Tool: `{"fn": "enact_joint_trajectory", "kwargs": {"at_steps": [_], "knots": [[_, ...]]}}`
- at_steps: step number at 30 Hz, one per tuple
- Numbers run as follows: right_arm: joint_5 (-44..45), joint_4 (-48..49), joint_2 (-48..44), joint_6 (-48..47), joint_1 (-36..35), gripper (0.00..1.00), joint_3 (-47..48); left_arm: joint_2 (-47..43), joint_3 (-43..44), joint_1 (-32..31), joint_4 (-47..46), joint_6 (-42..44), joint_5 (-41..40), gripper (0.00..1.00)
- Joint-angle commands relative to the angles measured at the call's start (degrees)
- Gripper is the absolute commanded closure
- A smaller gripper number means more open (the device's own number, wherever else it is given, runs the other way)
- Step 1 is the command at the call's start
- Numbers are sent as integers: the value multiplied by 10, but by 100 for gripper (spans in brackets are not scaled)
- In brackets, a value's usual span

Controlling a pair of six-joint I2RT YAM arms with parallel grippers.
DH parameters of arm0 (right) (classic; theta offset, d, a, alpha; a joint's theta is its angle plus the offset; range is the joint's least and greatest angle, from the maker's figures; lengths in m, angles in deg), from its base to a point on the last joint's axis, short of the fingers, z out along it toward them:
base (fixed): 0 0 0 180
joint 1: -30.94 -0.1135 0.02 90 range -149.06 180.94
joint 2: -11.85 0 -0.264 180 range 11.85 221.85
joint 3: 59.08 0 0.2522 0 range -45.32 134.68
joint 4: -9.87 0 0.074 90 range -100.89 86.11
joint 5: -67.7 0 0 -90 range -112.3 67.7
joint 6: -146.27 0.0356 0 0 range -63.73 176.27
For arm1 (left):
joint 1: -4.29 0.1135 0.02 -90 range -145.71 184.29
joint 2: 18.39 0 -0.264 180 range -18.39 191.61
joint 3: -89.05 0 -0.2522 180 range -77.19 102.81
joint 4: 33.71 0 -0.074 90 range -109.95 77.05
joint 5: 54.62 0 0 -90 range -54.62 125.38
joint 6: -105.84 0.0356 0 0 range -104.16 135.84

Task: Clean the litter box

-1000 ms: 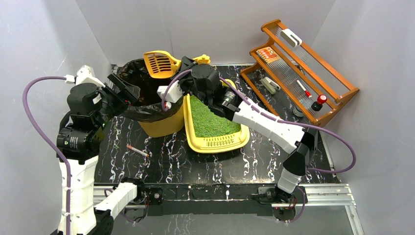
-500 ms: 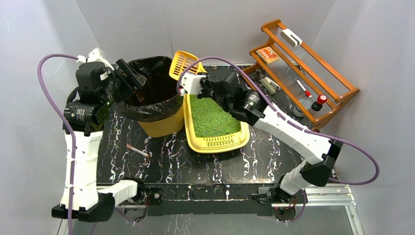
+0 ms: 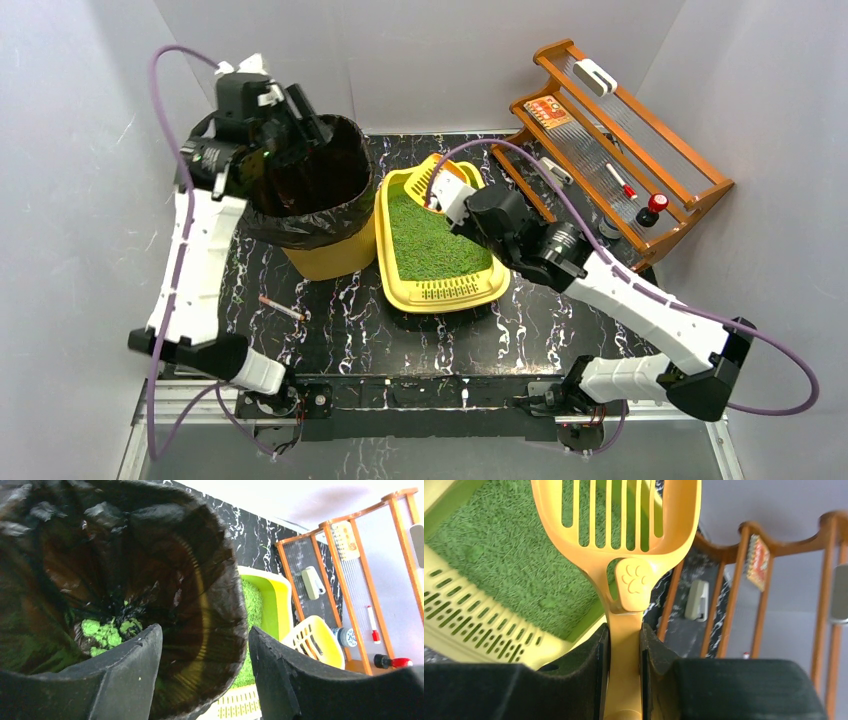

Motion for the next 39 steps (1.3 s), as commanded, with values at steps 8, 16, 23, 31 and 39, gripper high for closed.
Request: {"fn": "enact_joint_trajectory", "kwargs": {"at_steps": [8,16,23,31,39], "knots": [[50,-33,-117,207,0,100,-105,186,183,-216,51,41,-220,45],[132,-146,-186,399,0,100,-94,286,204,-256,73,3,-255,61],[113,-169,-215,418,0,100,-89,351,180,-256,117,-20,-290,61],[119,-161,-242,414,0,100,-94,385,138,-255,128,-42,-307,64],[129,-143,-251,391,0,100,-101,394,96,-255,111,-47,-293,64]]}}
